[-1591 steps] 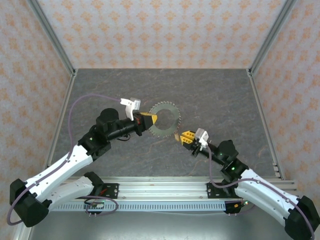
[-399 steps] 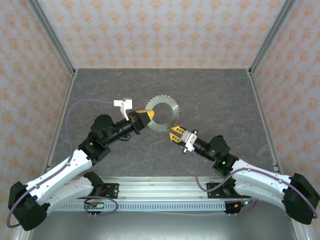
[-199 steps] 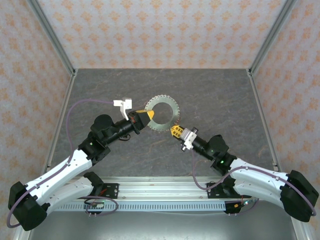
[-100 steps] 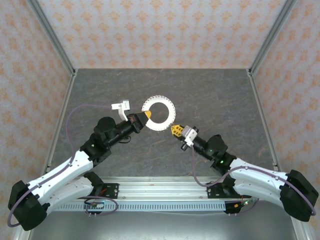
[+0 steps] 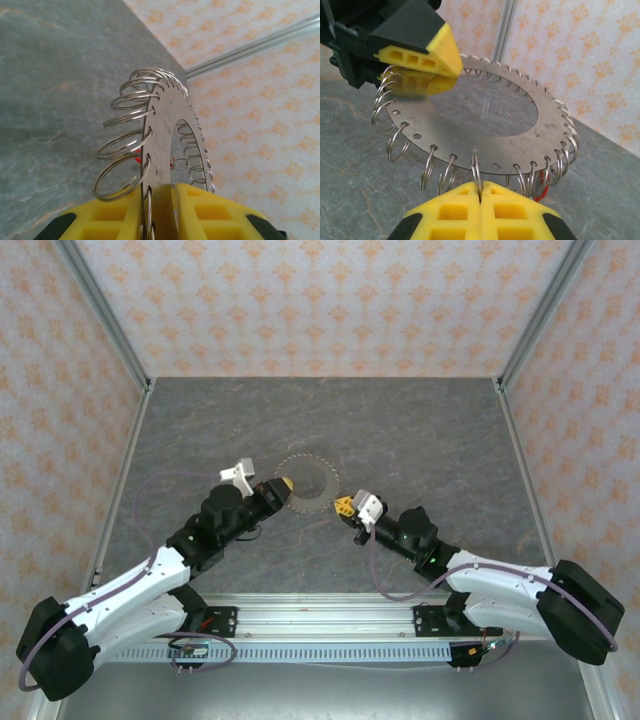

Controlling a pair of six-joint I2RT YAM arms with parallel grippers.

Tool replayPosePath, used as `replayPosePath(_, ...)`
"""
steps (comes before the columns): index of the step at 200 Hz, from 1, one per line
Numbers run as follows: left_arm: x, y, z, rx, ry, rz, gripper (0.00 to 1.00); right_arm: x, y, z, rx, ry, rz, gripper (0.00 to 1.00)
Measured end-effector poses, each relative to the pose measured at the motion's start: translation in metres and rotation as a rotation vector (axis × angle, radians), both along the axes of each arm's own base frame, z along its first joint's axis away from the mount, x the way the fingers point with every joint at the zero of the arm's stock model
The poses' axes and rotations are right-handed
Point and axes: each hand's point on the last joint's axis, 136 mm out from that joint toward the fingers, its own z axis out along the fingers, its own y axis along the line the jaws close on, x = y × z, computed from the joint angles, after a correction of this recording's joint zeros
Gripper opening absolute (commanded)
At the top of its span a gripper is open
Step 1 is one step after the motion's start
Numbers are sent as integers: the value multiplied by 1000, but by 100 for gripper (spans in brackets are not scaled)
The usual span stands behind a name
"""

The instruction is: Put the keys on the keyring

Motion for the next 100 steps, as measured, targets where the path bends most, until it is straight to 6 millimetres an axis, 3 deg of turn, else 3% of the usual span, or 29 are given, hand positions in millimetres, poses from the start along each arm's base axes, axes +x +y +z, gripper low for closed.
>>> replayPosePath(18,-1,4,-14,-7,43,23,33,0,2,-8,-10,27,4,0)
replayPosePath(63,-8,18,-56,35,155,84,35,2,4,-29,-45,96,2,0)
replayPosePath(100,-20,24,-95,88,231,104,42,0,3,-70,-106,184,-5,0)
